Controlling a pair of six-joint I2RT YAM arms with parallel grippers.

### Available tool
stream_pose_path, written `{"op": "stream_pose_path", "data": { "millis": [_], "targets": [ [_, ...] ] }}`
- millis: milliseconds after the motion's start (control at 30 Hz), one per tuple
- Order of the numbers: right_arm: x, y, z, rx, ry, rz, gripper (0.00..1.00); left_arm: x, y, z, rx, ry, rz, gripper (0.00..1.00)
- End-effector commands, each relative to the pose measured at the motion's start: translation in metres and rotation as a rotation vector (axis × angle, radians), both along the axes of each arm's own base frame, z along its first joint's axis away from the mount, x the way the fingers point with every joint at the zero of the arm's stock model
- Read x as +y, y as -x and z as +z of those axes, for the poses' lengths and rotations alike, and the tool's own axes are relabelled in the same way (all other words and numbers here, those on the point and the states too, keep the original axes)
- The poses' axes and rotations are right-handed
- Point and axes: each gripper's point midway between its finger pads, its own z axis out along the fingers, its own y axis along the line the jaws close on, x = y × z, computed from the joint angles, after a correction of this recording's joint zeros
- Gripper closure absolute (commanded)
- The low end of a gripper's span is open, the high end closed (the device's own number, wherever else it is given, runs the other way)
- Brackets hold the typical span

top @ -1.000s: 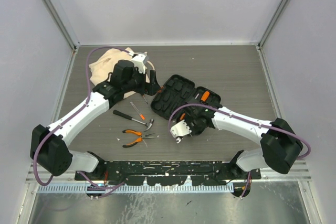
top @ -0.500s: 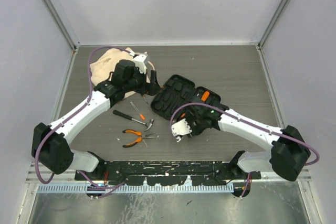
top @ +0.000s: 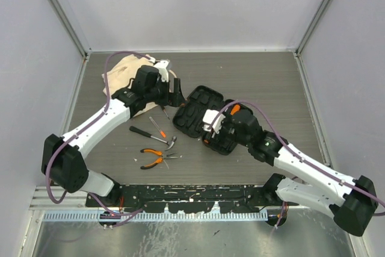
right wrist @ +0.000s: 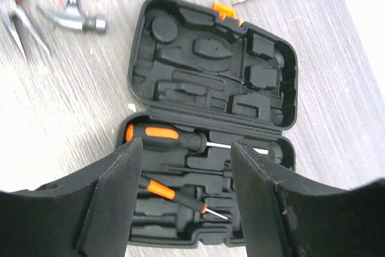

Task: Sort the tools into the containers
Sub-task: Place the screwdriver in the storage box.

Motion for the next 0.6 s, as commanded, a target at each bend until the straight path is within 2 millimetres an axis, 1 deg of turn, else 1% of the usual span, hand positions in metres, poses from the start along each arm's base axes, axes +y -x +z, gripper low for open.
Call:
{"op": "stream_pose_path", "data": {
  "millis": [0, 100, 233, 300, 333, 367, 400, 467, 567],
  "targets": [
    [0.009, -0.012, 0.056, 0.005, -0.413, -0.165, 0.34, -0.001, -0.009, 0.015, -0.006, 0.016, 0.046, 0.16],
    [-0.006, -0.022, 0.063, 0.060, -0.554, -0.312, 0.29, -0.002, -0.010, 0.012, 0.013, 0.008, 0.049, 0.15],
    [-0.029, -0.042, 0.056, 0.209, -0.696, -0.509, 0.28, -0.008, -0.009, 0.009, 0.045, 0.006, 0.015, 0.15],
    [-0.049, -0.056, 0.047, 0.298, -0.751, -0.654, 0.28, -0.014, -0.007, 0.009, 0.054, 0.018, -0.007, 0.16],
    [-0.062, -0.063, 0.038, 0.348, -0.768, -0.740, 0.29, -0.017, -0.005, 0.009, 0.052, 0.020, -0.020, 0.17],
    [-0.079, -0.072, 0.032, 0.381, -0.786, -0.828, 0.30, -0.022, -0.003, 0.010, 0.045, 0.017, -0.036, 0.17],
    [-0.090, -0.076, 0.023, 0.427, -0.793, -0.898, 0.31, -0.027, 0.000, 0.009, 0.035, 0.009, -0.051, 0.17],
    [-0.110, -0.080, 0.006, 0.512, -0.806, -1.028, 0.35, -0.040, 0.008, 0.009, 0.017, -0.007, -0.086, 0.18],
    [-0.126, -0.078, -0.014, 0.619, -0.815, -1.148, 0.38, -0.069, 0.026, 0.008, 0.012, 0.004, -0.157, 0.22]
  ]
}}
